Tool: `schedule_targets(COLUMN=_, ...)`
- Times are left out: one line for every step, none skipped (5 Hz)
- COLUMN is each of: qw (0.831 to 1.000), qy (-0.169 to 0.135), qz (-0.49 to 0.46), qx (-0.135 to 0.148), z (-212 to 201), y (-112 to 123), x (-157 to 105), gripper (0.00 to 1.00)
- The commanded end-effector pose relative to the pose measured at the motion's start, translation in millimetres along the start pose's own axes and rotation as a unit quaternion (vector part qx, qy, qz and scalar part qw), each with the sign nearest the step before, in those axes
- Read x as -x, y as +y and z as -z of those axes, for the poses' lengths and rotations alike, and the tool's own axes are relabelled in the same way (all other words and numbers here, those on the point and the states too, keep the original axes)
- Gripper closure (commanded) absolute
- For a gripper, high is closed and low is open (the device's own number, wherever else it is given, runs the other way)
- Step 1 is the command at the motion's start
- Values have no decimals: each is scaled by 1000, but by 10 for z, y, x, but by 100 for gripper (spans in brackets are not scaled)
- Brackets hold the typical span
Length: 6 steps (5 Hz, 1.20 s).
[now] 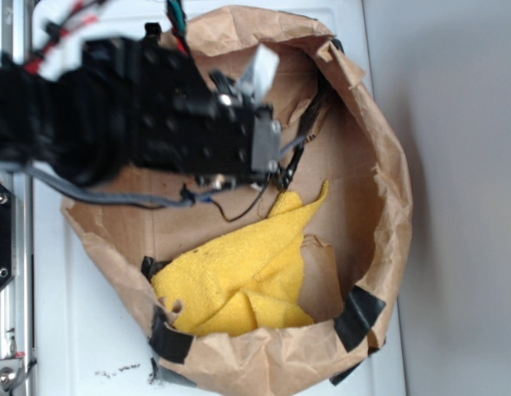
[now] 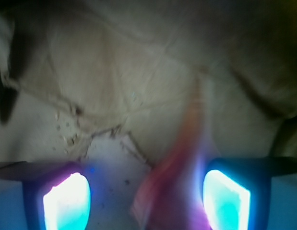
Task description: Grab the shell.
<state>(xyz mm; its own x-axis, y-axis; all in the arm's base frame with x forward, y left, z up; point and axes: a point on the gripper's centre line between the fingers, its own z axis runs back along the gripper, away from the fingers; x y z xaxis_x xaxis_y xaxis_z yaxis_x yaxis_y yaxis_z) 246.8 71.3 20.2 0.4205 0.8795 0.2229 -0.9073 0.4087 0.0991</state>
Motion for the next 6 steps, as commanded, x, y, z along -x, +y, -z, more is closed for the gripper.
schedule_targets(qw=1000, qy=-1, qz=-6, qx=9, z=41, y=-58, x=22, gripper=100)
schedule_targets(qw=1000, qy=-8, qz=-6, qx=23, z=-18, y=-64, x=5, gripper=100)
schedule_targets(qw=999, qy=-5, qz=5, qx=40, z=-105, y=-60, x=4, gripper=100)
schedule_targets(qw=998, qy=6, qz=13, qx=62, z=-250, y=-42, x=-15, gripper=100)
schedule_targets(qw=995, qy=10, qz=19, qx=102, z=-601, y=-66, x=-65, gripper=100)
schedule_targets(qw=991, qy=-24, qz=58, qx=121, z=-909, y=-102, x=-56, gripper=100)
